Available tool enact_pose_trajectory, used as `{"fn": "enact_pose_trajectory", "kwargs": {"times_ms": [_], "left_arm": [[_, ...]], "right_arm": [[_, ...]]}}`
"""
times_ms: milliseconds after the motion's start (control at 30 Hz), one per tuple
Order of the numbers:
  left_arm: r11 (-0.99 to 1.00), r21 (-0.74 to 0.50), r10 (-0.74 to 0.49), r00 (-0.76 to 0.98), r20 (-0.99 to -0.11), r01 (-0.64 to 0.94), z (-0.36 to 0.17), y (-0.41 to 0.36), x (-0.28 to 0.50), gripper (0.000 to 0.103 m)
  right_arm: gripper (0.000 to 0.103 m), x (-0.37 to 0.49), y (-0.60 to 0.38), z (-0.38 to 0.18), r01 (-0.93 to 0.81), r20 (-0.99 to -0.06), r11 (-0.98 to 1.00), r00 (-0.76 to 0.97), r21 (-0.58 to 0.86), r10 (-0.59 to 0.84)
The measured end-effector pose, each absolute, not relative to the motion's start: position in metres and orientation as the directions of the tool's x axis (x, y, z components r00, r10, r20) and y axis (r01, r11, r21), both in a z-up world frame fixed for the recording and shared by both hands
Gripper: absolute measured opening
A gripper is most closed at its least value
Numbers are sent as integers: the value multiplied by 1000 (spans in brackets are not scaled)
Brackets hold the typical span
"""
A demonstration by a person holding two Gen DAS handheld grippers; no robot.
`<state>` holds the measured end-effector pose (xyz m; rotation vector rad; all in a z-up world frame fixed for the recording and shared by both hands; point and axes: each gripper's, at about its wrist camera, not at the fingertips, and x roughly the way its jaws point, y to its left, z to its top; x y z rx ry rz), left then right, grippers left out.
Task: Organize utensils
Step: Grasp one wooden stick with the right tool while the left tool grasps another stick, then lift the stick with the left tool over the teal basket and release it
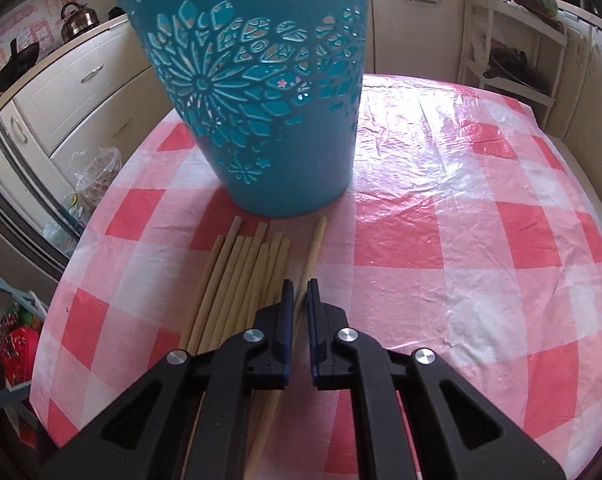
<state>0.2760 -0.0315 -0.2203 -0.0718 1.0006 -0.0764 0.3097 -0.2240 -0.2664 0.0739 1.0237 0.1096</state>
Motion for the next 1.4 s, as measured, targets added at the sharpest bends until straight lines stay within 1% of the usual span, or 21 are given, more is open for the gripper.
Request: {"fn": "enact_pose_trajectory", "kwargs": {"times_ms": [100, 167, 267, 333, 367, 433, 600, 667, 700, 767, 800, 833, 933, 1000, 1067, 1133, 1267, 1333, 1400], "left_arm": [[994, -86, -111, 515, -850, 72, -236, -52, 298, 95], [994, -69, -103, 504, -857, 85, -245, -64, 311, 92], [995, -42, -82, 486, -870, 93, -260, -78, 328, 85], [995, -34, -73, 468, -881, 93, -269, -85, 337, 79], [995, -26, -66, 459, -886, 93, -274, -87, 341, 78], [996, -8, -46, 441, -896, 89, -282, -91, 348, 72], [995, 23, -20, 444, -896, 92, -288, -99, 353, 70], [995, 20, -28, 447, -894, 102, -287, -101, 354, 65], [994, 20, -31, 447, -894, 110, -286, -103, 355, 59], [989, 12, -56, 448, -892, 147, -283, -107, 355, 34], [985, 0, -78, 442, -894, 173, -282, -108, 355, 8], [980, -21, -105, 426, -899, 196, -281, -110, 355, 5], [975, -67, -149, 401, -904, 212, -276, -103, 350, 4], [973, -122, -195, 412, -890, 196, -260, -89, 341, 4], [965, -182, -252, 468, -847, 191, -226, -73, 328, 4], [952, -225, -305, 561, -769, 209, -179, -59, 316, 4], [928, -264, -368, 753, -546, 262, -86, -47, 315, 4], [925, -262, -369, 822, -434, 277, -55, -53, 323, 4], [919, -269, -369, 865, -339, 287, -39, -65, 339, 4]], "right_arm": [[6, 304, -237, -267, -96, -858, 990, 494, 106, 140], [6, 303, -252, -266, -93, -864, 987, 479, 128, 157], [6, 296, -270, -264, -76, -862, 983, 473, 166, 182], [6, 293, -278, -265, -67, -855, 978, 476, 197, 205], [6, 293, -279, -264, -65, -853, 977, 478, 204, 210], [6, 293, -279, -265, -63, -849, 976, 484, 210, 214], [6, 292, -280, -265, -67, -843, 973, 490, 220, 225], [6, 292, -281, -265, -69, -841, 972, 491, 224, 228], [6, 292, -281, -265, -69, -840, 972, 491, 224, 229], [6, 291, -280, -265, -73, -840, 973, 493, 221, 228], [6, 291, -278, -265, -76, -839, 973, 495, 216, 225], [6, 291, -277, -265, -78, -839, 974, 496, 212, 223], [6, 291, -275, -266, -76, -836, 973, 501, 217, 226], [6, 292, -277, -267, -66, -833, 969, 500, 236, 237], [6, 291, -280, -267, -55, -830, 964, 497, 260, 252], [6, 291, -284, -267, -43, -828, 959, 493, 281, 265], [9, 289, -285, -266, -35, -827, 958, 496, 285, 264], [10, 289, -285, -265, -34, -825, 958, 500, 286, 265], [10, 289, -286, -266, -33, -822, 956, 503, 290, 267]]}}
